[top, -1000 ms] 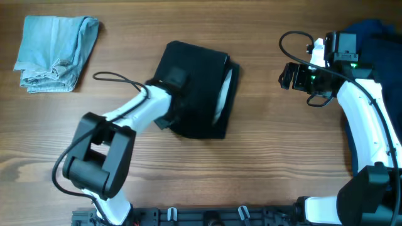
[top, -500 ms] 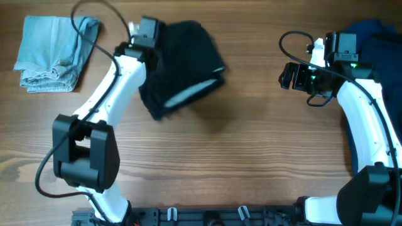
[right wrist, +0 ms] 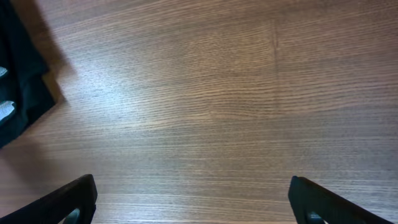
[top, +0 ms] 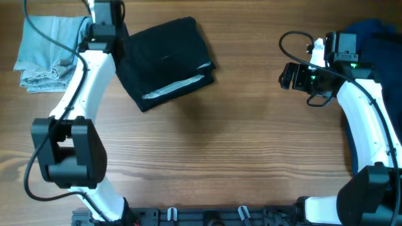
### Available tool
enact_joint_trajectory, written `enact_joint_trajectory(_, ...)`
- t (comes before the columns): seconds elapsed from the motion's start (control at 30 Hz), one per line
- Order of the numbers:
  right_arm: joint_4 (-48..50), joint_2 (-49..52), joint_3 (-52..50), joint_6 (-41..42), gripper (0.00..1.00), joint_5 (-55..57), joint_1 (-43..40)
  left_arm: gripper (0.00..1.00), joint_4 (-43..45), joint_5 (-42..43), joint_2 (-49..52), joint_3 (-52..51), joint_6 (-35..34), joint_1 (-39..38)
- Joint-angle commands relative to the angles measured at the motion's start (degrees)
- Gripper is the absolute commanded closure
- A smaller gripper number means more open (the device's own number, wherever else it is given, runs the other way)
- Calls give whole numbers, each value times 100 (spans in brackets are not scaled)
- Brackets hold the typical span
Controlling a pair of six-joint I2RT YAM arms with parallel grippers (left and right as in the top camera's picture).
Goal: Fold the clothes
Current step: 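Drag the folded shorts with the left gripper onto the light-blue garment at top left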
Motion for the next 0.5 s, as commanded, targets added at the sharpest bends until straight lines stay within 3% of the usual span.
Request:
enact_joint_trajectory(0.0, 20, -63, -4, 37, 0, 105, 9, 39, -732, 1904, 61, 74, -1408, 332)
enact_joint_trajectory(0.03, 20, -63, -4, 35, 0, 103, 9, 39, -986, 2352, 61, 74, -1580, 398)
enact_joint_trajectory(0.07, 22, -63, -4, 35, 0, 105, 9, 29, -1222, 2503, 61, 74, -1696, 398)
enact_joint_trajectory(0.23, 22, -63, -4, 35, 0, 103, 20, 2, -2208, 2474, 83, -4, -2730, 146)
enact_joint_trajectory(0.47, 20, -63, -4, 35, 0, 103, 13, 0, -1985, 2472, 116, -909, -3985, -168)
